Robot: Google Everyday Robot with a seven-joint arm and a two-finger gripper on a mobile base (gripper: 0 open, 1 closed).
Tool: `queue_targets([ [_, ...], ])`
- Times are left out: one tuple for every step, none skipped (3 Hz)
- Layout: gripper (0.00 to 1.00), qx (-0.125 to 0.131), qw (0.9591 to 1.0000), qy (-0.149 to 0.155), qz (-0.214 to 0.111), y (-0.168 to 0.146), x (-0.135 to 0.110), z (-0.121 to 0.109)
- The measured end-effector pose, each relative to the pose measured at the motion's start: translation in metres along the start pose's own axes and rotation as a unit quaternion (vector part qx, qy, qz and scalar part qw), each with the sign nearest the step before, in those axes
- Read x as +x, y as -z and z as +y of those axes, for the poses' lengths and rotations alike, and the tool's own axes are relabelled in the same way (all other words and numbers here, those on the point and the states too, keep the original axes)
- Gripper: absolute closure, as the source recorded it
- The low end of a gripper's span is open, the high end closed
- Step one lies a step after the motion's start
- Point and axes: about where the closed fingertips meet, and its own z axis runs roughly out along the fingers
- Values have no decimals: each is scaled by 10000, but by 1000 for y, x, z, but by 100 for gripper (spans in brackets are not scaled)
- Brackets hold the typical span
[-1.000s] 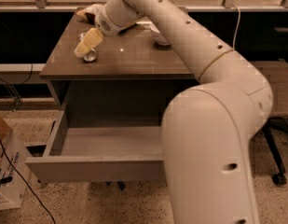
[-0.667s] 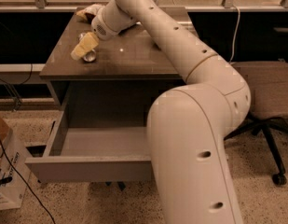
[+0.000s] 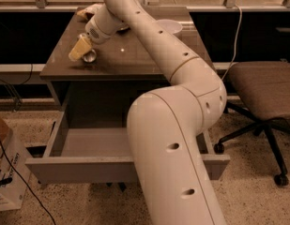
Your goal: Place redbull can into top drawer
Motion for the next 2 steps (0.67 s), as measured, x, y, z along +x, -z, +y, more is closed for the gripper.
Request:
queue_targets([
  [48, 55, 9999, -74, 89, -2, 0, -2],
  [72, 254, 9996, -99, 93, 13, -1, -7],
])
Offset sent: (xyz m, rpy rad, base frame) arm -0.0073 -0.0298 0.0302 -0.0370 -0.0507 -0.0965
